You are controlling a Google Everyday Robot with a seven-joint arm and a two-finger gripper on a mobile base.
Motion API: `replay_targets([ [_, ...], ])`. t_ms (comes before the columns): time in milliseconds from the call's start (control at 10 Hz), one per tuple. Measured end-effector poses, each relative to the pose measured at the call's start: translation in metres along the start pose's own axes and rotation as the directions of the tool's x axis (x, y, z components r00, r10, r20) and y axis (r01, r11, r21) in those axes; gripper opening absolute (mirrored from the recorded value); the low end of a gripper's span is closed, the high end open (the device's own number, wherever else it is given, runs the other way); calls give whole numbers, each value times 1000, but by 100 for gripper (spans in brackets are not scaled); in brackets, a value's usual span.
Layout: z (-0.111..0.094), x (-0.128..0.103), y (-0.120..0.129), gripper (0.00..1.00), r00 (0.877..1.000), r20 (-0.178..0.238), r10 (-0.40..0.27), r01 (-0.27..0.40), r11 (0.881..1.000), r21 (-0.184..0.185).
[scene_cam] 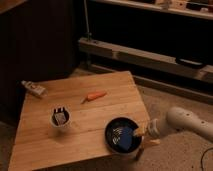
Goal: Pick up the ceramic bowl
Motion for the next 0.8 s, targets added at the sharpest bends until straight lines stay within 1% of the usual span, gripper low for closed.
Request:
replay_targets([
  [300,3,3,-1,56,1000,2,2,-2,1000,12],
  [600,9,5,-3,56,1000,21,4,-4,1000,20],
  [700,9,6,-1,56,999,32,14,-15,1000,26],
  [800,11,6,2,56,998,52,23,-25,999,31],
])
